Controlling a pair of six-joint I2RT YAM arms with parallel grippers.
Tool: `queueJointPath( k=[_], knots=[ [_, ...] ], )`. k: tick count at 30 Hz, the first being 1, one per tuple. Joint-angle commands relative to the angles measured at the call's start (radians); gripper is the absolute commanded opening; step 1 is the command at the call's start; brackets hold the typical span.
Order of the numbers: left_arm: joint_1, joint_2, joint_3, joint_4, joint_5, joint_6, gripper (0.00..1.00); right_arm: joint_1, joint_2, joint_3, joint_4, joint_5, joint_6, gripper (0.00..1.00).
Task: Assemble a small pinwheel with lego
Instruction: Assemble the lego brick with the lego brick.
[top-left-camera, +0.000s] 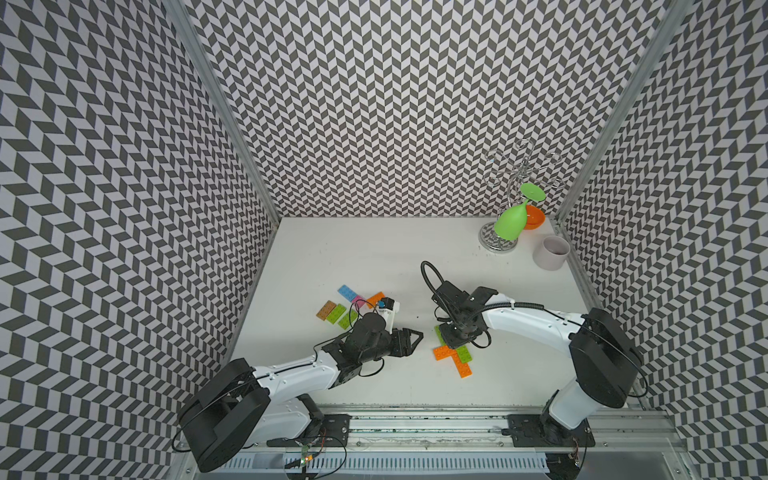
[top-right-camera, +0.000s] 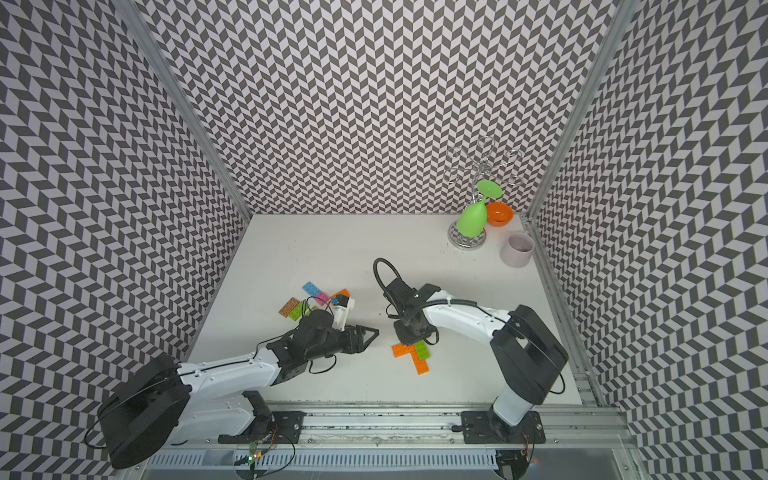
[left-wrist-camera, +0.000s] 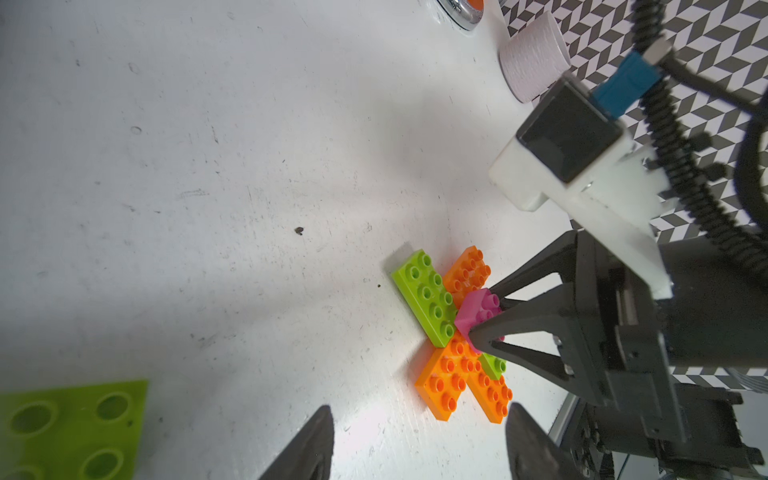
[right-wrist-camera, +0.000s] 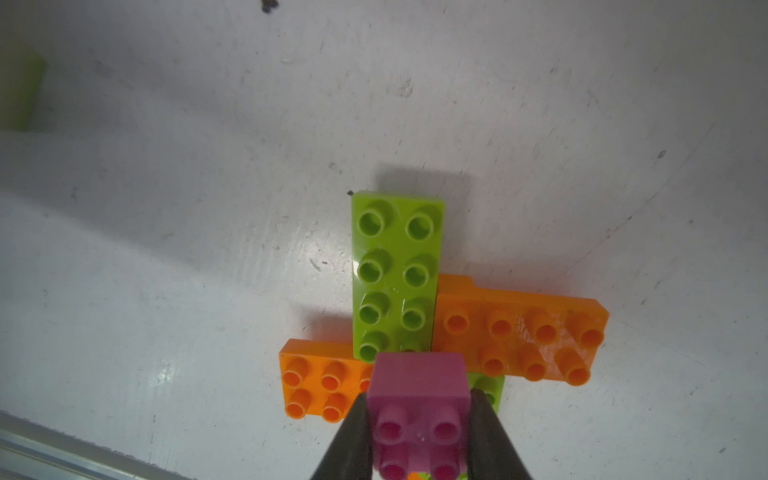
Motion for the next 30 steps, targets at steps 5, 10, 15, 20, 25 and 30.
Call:
queueJointPath(
  k=[5,10,15,20,25,30],
  knots=[
    [-0.003,0.01,0.03,0.013,-0.014,0.013,0.65,0.002,0.02,-0.026,0.015,0.039,0.039,0.2],
    [-0.004,0.014,0.035,0.01,-0.013,0.019,0.65,0.002,0.029,-0.045,0.001,0.037,0.075,0.19],
    [-0.004,0.017,0.038,0.007,-0.014,0.022,0.65,0.002,0.031,-0.075,0.023,0.001,0.093,0.16],
    [-0.004,0.016,0.03,0.007,-0.019,0.021,0.65,0.013,0.065,-0.114,0.034,-0.01,0.084,0.0],
    [-0.002,0.014,0.022,0.009,-0.024,0.016,0.65,0.03,0.107,-0.172,0.074,-0.036,0.083,0.0],
    [0.004,0.005,0.021,0.004,-0.03,0.013,0.65,0.039,0.126,-0.15,0.079,-0.007,0.123,0.0]
  ],
)
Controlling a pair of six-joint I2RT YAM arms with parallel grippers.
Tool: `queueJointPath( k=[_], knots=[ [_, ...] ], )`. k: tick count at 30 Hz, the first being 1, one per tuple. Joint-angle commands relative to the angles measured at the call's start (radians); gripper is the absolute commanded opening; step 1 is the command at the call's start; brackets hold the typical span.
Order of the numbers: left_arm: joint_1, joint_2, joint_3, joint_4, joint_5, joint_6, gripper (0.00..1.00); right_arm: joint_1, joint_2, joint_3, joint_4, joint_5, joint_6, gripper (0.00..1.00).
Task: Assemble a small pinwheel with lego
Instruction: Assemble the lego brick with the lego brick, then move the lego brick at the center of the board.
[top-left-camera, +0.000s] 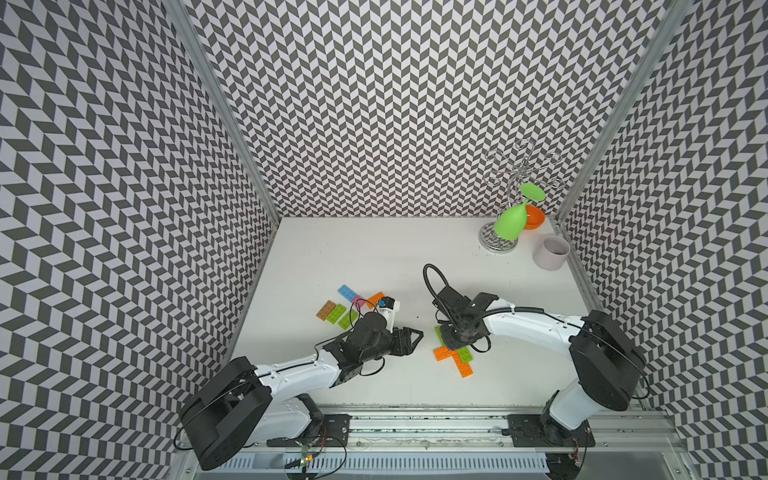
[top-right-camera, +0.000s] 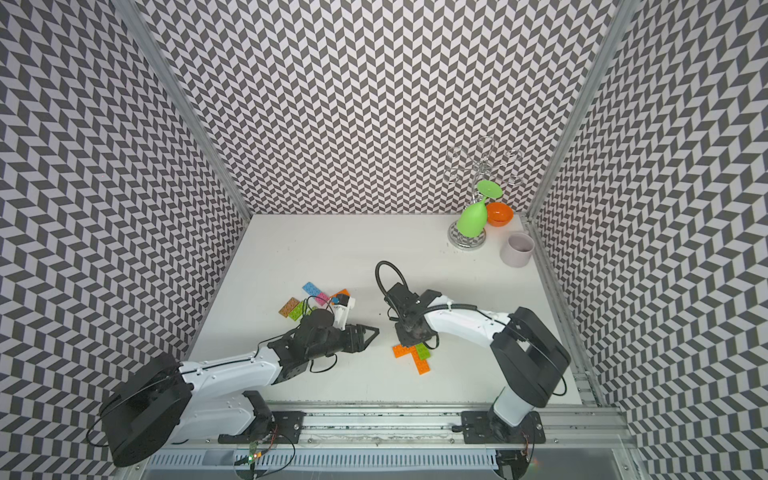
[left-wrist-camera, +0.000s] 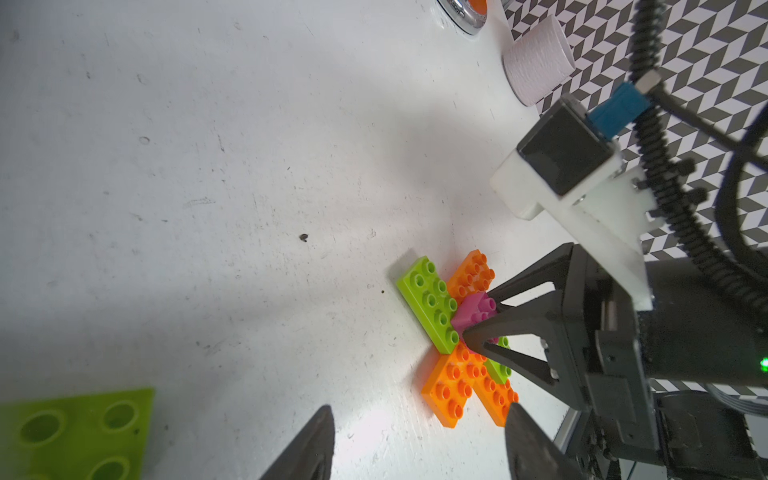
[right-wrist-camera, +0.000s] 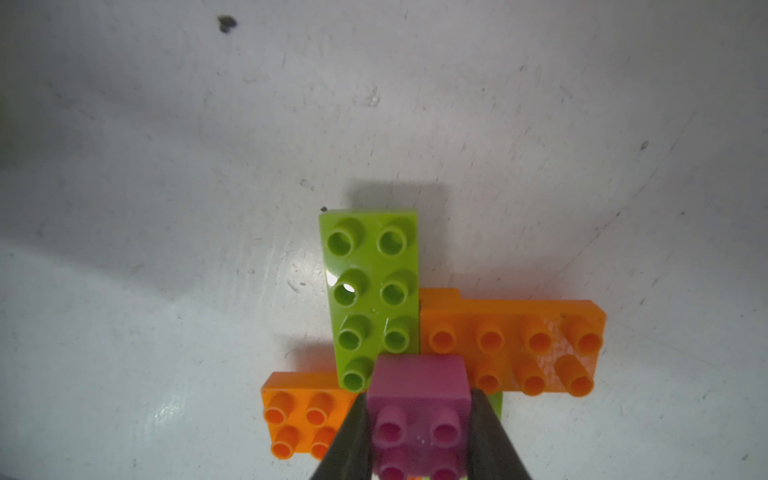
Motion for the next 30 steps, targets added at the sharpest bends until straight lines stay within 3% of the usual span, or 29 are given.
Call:
queueJointPath(
  k=[1,7,17,23,30],
  knots=[
    [0.011,-0.01,0.009,0.001,-0.015,0.006,0.65,0.021,0.122,-0.056,0.001,-0.021,0.062,0.0],
    [0.098,-0.062,0.0,-0.014,0.016,0.015,0.65,-0.009,0.184,0.136,-0.003,0.062,0.165,0.0],
    [0.211,-0.083,0.066,-0.093,0.07,0.082,0.65,-0.203,0.45,0.551,-0.041,0.124,0.127,0.01],
    [0.226,-0.071,0.076,-0.091,0.082,0.081,0.65,-0.252,0.615,0.809,-0.145,0.165,0.089,0.13],
    [0.229,-0.072,0.065,-0.085,0.087,0.073,0.65,-0.255,0.628,0.878,-0.171,0.166,0.073,0.33]
  ],
)
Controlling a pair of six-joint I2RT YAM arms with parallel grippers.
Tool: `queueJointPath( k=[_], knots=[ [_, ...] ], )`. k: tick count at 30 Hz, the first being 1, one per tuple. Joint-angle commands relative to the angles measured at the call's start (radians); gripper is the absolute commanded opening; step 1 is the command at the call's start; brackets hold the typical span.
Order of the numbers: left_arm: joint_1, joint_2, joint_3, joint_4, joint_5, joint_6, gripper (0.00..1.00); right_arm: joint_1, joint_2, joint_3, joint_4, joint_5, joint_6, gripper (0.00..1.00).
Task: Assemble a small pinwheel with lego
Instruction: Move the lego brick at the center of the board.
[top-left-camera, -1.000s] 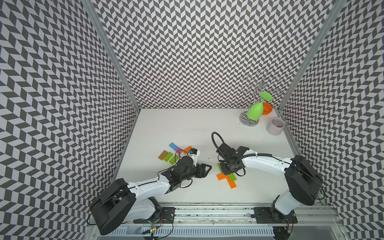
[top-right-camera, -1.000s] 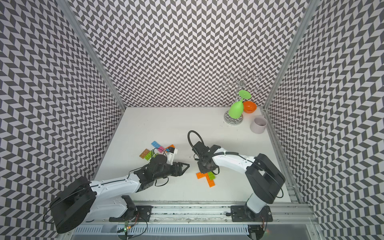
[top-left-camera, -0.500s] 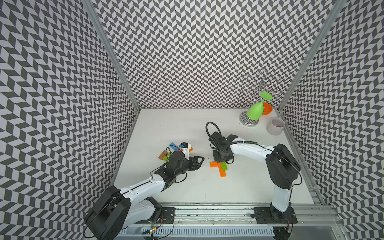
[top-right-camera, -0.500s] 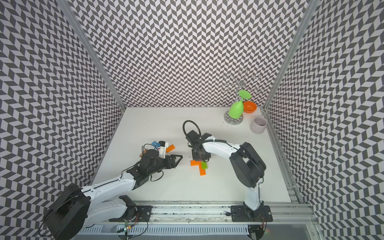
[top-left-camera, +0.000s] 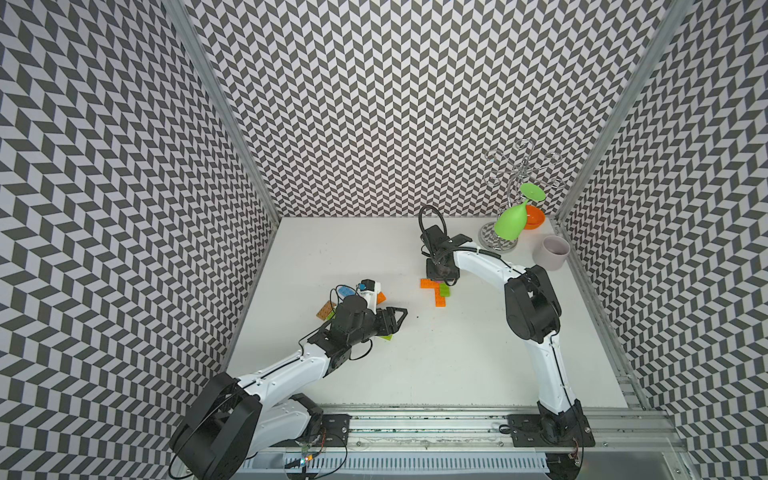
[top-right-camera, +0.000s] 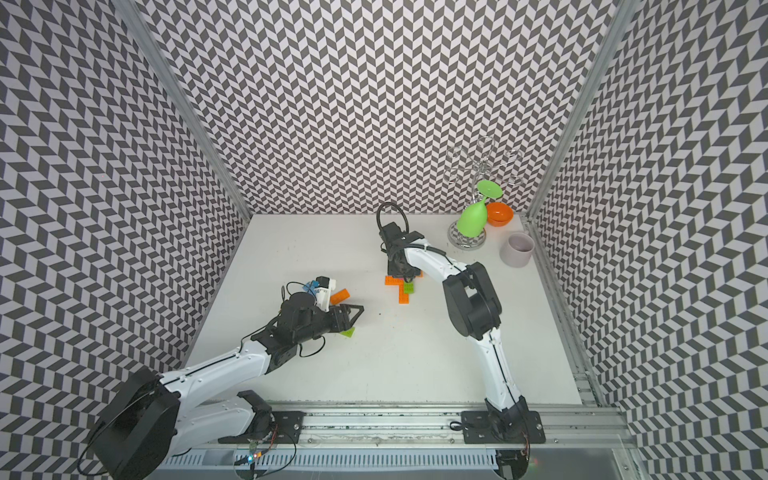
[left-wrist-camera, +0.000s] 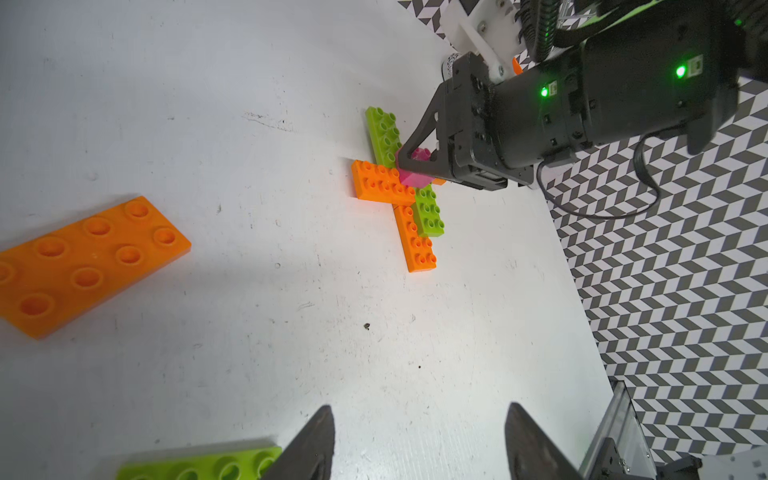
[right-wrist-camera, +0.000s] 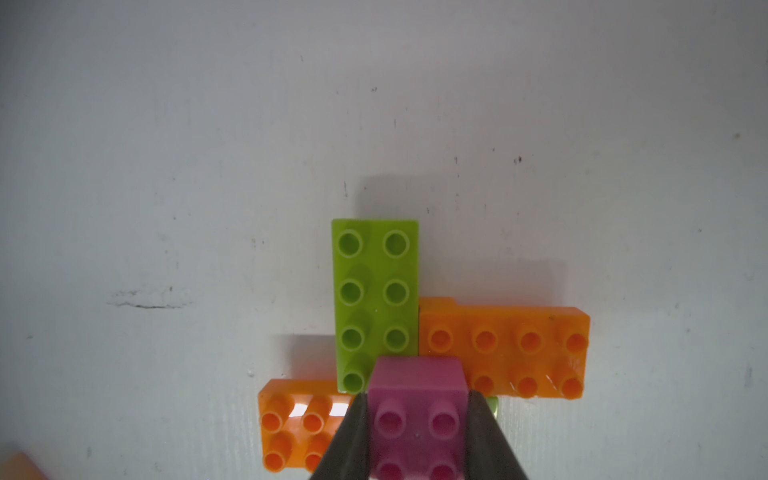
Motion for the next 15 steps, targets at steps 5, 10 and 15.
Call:
queueJointPath(
  k=[5,10,15],
  knots=[
    [0.007,0.004,0.017,-0.009,0.022,0.012,0.65,0.001,0.021,0.079,-0.072,0.015,-0.019,0.45],
    [0.007,-0.003,0.028,-0.018,0.023,0.013,0.65,0.001,0.014,0.158,-0.109,-0.002,-0.031,0.5],
    [0.025,-0.019,0.042,-0.056,0.006,0.016,0.65,0.003,-0.059,0.15,-0.111,-0.026,-0.061,0.51]
  ],
)
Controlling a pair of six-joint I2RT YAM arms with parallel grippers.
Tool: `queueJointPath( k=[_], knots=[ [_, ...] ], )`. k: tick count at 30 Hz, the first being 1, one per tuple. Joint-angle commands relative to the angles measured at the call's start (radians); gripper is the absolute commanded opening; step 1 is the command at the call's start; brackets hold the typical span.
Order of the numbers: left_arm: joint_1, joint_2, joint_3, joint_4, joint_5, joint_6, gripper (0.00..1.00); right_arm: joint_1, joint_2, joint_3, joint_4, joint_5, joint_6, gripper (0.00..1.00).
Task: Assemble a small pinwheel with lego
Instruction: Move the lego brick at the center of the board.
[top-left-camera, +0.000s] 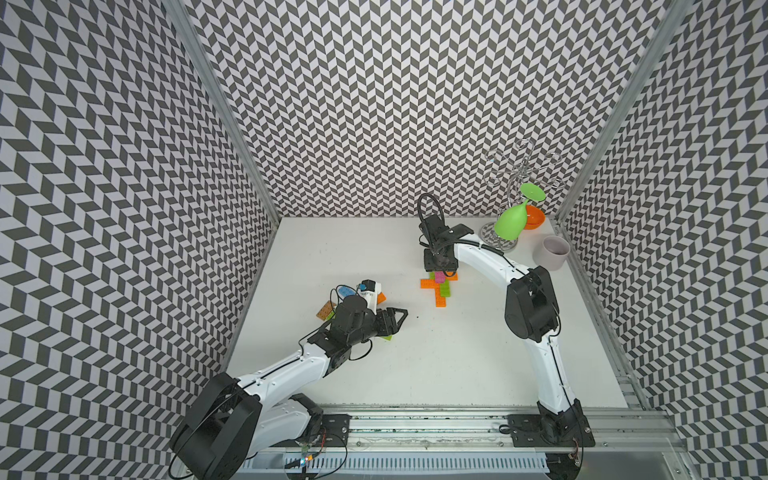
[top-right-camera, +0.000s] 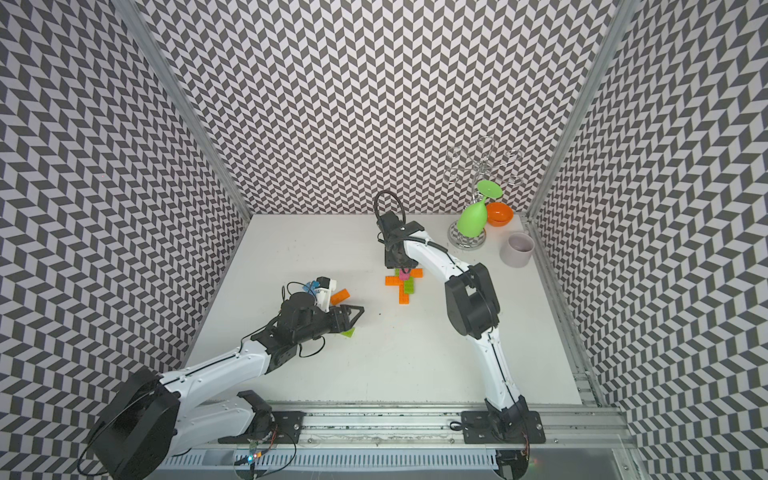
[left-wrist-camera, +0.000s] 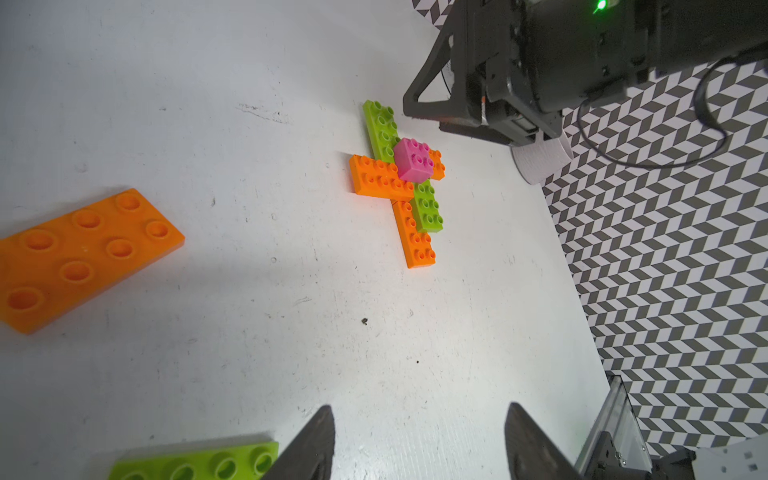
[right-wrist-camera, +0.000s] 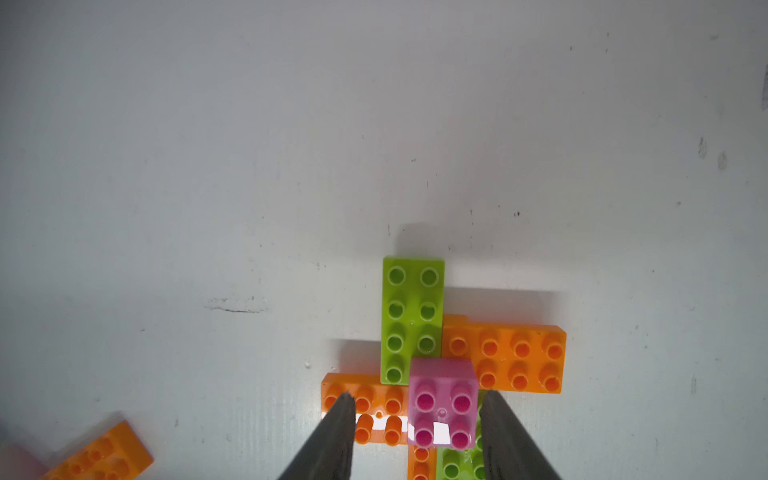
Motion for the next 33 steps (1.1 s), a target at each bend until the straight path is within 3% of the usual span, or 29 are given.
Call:
queueJointPath(
  k=[1,8,16,24,33],
  knots=[
    [0.024,-0.019,0.043,-0.055,-0.016,0.014,0.65,0.006,-0.096,-0.037,-0.003,-0.02,-0.037,0.51],
    [0.141,-0.005,0.103,-0.284,-0.114,0.028,0.67,0.051,-0.408,-0.418,0.234,-0.164,-0.11,0.55],
    [0.17,0.195,0.261,-0.446,-0.145,0.111,0.71,0.077,-0.734,-0.759,0.404,-0.303,-0.166,0.55],
    [0.125,0.277,0.272,-0.489,-0.164,0.109,0.72,0.076,-0.869,-0.931,0.408,-0.26,-0.164,0.54],
    [0.07,0.333,0.274,-0.504,-0.167,0.103,0.73,0.076,-0.893,-0.933,0.394,-0.226,-0.159,0.53]
  ],
)
